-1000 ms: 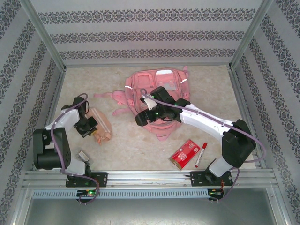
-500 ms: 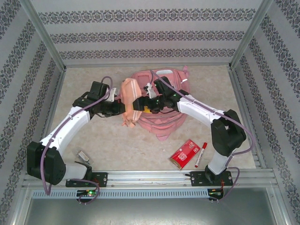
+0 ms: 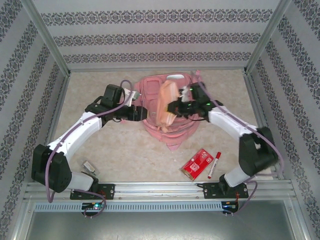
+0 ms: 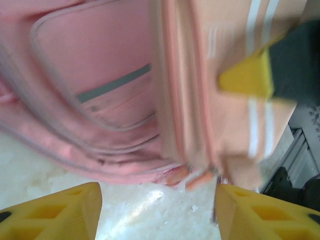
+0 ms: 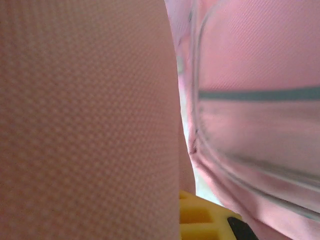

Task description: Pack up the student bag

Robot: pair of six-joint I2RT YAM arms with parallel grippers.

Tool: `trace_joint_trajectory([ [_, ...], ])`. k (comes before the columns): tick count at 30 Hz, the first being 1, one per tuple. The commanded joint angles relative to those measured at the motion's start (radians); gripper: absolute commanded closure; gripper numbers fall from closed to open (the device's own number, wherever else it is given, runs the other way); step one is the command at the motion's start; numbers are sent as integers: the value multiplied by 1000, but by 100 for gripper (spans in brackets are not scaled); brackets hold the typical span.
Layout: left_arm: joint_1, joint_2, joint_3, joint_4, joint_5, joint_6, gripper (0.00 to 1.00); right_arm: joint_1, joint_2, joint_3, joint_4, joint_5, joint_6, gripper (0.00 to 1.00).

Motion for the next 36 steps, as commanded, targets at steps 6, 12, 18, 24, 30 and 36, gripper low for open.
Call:
trace_joint_trajectory([
  [6, -224, 392, 419, -161, -243, 642, 33, -332, -219, -29, -315, 282, -108, 100],
  [12, -282, 605, 584, -188, -380, 773, 26, -464, -291, -52, -323, 290, -126, 100],
  [18, -283, 735, 694, -202, -495, 743, 25, -471, -318, -76, -288, 248, -127, 100],
  [24, -279, 793, 763, -255, -500, 733, 81, -468, -319, -119, -290, 115, -143, 100],
  [30, -245, 703, 946, -292, -477, 604, 100, -390, -353, -211, -326, -121, -179, 100],
  [36, -234, 752, 1296, -398, -556, 423, 100, -328, -299, -253, -178, -328, -18, 100],
])
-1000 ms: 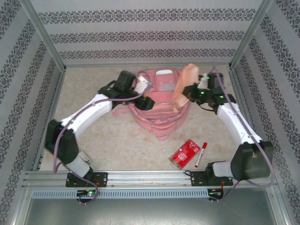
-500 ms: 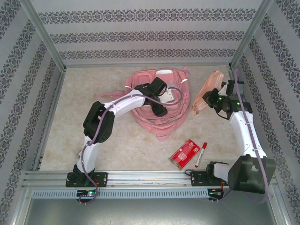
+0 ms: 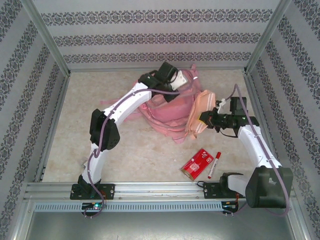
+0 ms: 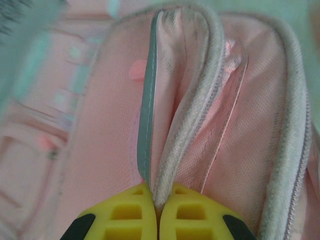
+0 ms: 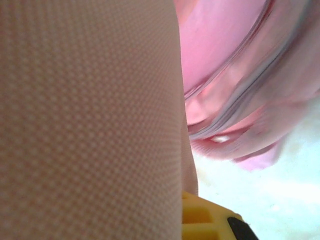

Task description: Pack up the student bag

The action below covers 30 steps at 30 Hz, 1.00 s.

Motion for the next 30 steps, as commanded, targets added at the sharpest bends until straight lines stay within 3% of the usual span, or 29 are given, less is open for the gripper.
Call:
trace_joint_trajectory([
  [1, 10, -4, 222, -56, -42, -145, 100, 43, 50, 15, 104, -131, 101, 100],
  [4, 10, -2, 230, -20, -33, -203, 100, 104, 143, 20, 244, -67, 269, 100],
  [6, 10, -3, 240, -14, -20, -226, 100, 149, 208, 11, 450, -15, 438, 100],
  [10, 6, -12, 242, 12, 61, -261, 100, 199, 383, 83, 665, 108, 605, 100],
  [18, -19, -5, 243, 24, 101, -284, 100, 325, 706, 223, 1136, 538, 909, 100],
  [24, -34, -10, 244, 40, 104, -286, 100, 422, 955, 447, 1197, 786, 951, 99],
  [27, -35, -15, 246, 47, 98, -293, 100, 448, 1057, 547, 1200, 860, 980, 81],
  [30, -35, -20, 245, 49, 72, -268, 100, 453, 1044, 568, 1060, 869, 980, 64],
])
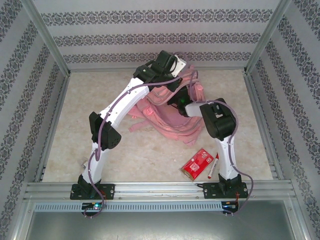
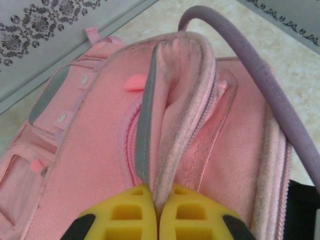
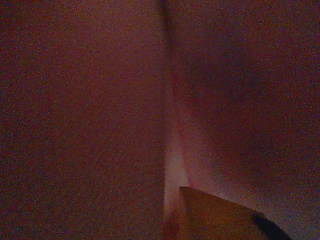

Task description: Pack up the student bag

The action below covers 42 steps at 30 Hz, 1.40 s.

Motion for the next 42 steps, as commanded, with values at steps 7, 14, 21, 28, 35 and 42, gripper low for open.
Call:
trace_joint_trajectory([
  [7, -11, -25, 53, 120, -26, 17, 100, -16, -230, -131, -321, -23, 41, 33],
  [14, 8, 6, 44, 95, -25, 13, 100, -38, -471, -310, -537, -196, -16, 27],
  [21, 15, 31, 7, 81, -20, 57, 100, -57, -767, -446, -940, -327, -380, 28],
  [28, 16, 0, -272, 204, 30, 141, 100, -108, -1061, -626, -1333, -261, -649, 28],
  [35, 18, -70, -606, 399, -131, 174, 100, -107, -1105, -785, -1315, -295, -674, 36],
  [42, 126, -202, -817, 417, -172, 72, 93, -34, -872, -732, -1189, -324, -814, 45],
])
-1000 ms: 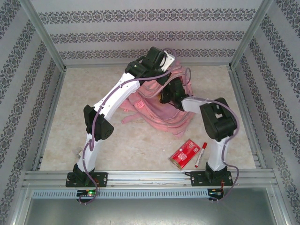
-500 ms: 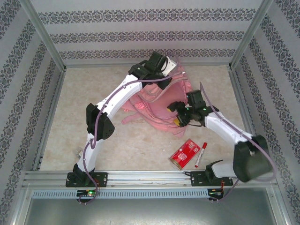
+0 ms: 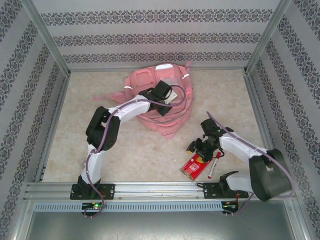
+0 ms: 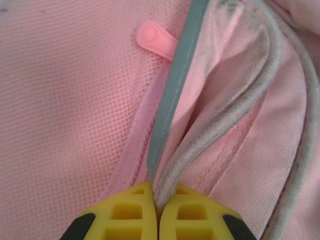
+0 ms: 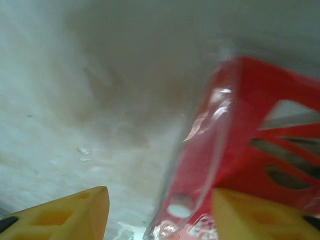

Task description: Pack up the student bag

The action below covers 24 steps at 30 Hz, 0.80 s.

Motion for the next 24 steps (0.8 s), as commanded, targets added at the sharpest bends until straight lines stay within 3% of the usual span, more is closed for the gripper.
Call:
trace_joint_trajectory([
  [1, 104, -116, -66, 4, -33, -91, 74, 35, 83, 40, 109, -23, -78, 46],
  [2, 113, -133, -78, 0, 3, -105, 57, 38, 102, 48, 140, -32, -72, 47],
  [3, 116, -155, -88, -6, 40, -113, 47, 42, 130, 61, 187, -40, -64, 48],
  [6, 112, -246, -135, -20, 84, -223, 41, 44, 201, 120, 259, -48, -39, 50],
  [12, 29, -384, -283, -38, 347, -435, 39, 5, 284, 226, 387, -45, 56, 51],
  [15, -35, -386, -326, -54, 430, -502, 39, -39, 277, 247, 356, -66, 66, 44],
  [20, -120, -285, -287, -156, 528, -450, 40, -165, 156, 146, 192, -101, -26, 44],
  [24, -163, -174, -222, -208, 565, -393, 44, -235, 103, 53, 133, -155, -136, 50],
])
